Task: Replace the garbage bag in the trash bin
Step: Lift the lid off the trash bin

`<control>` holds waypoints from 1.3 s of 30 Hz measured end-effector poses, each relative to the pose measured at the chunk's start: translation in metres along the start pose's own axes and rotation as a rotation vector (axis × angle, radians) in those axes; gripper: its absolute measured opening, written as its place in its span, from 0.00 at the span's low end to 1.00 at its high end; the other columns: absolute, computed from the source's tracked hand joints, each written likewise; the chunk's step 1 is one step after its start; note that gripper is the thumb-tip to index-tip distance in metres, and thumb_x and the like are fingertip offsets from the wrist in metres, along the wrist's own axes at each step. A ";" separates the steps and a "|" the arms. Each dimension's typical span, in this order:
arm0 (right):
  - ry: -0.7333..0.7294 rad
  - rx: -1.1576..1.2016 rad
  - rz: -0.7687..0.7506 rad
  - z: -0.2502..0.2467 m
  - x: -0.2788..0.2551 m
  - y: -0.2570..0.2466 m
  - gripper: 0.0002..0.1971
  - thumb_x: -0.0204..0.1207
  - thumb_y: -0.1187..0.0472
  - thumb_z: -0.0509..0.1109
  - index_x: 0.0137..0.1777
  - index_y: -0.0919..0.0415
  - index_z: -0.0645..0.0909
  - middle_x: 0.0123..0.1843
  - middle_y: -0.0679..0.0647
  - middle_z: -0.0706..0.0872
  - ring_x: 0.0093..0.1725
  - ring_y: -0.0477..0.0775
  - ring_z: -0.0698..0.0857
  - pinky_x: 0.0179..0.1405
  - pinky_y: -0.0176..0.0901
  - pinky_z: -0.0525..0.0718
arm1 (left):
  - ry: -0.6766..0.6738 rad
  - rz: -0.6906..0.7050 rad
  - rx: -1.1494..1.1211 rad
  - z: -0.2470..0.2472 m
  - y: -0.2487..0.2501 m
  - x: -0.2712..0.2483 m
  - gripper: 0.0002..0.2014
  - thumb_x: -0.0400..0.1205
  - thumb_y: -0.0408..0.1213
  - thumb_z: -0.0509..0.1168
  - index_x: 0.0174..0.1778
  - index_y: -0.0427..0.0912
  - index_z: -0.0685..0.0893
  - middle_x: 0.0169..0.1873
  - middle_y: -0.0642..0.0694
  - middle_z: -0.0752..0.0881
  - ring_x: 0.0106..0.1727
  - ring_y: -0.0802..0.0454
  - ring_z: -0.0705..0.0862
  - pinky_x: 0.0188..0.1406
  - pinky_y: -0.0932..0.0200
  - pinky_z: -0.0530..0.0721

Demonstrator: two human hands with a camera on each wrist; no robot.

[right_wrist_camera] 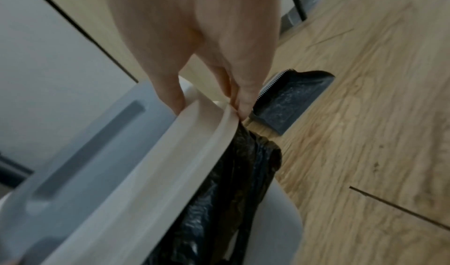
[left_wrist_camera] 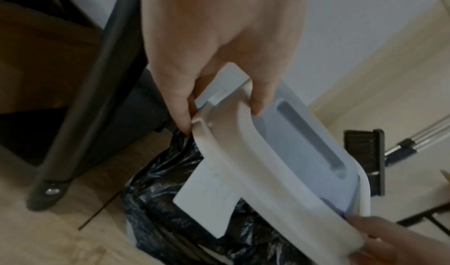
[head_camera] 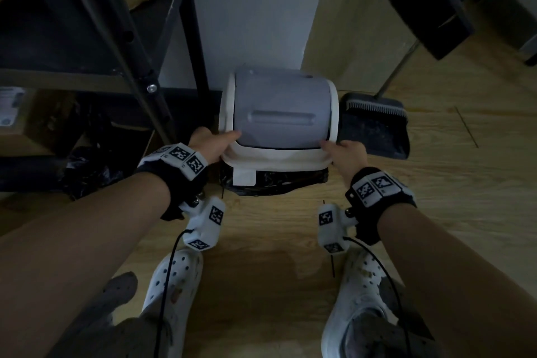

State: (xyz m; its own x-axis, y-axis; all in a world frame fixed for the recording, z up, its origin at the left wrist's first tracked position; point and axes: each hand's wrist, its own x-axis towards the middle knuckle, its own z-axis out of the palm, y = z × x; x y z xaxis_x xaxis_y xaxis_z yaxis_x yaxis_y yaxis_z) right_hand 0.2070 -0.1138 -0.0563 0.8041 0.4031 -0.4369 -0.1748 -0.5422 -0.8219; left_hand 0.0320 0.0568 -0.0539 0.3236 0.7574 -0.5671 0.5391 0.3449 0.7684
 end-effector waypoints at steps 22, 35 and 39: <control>-0.042 0.135 0.122 -0.015 0.009 -0.015 0.15 0.61 0.60 0.78 0.47 0.64 0.85 0.53 0.60 0.88 0.53 0.56 0.86 0.52 0.46 0.83 | 0.039 -0.044 -0.145 -0.002 0.017 -0.006 0.30 0.70 0.47 0.76 0.66 0.40 0.78 0.61 0.46 0.82 0.60 0.50 0.79 0.58 0.53 0.79; -0.149 0.269 0.040 -0.040 -0.012 -0.020 0.19 0.68 0.71 0.76 0.60 0.71 0.81 0.61 0.66 0.86 0.58 0.61 0.86 0.59 0.50 0.85 | -0.034 0.175 -0.167 -0.006 0.028 -0.027 0.20 0.69 0.43 0.77 0.54 0.39 0.87 0.49 0.45 0.90 0.48 0.53 0.88 0.47 0.60 0.85; -0.213 0.294 -0.025 -0.070 -0.036 -0.023 0.25 0.72 0.70 0.74 0.69 0.65 0.76 0.61 0.61 0.86 0.53 0.56 0.87 0.50 0.43 0.86 | -0.053 0.213 -0.131 -0.004 0.030 -0.052 0.16 0.67 0.44 0.78 0.47 0.42 0.89 0.48 0.44 0.91 0.48 0.53 0.89 0.51 0.57 0.87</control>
State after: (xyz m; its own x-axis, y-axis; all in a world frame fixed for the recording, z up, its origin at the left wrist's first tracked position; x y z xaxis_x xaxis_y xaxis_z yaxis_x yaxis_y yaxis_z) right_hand 0.2213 -0.1672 0.0042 0.6795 0.5748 -0.4559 -0.3369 -0.3076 -0.8899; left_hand 0.0278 0.0298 -0.0001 0.4614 0.7918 -0.4003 0.3498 0.2523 0.9022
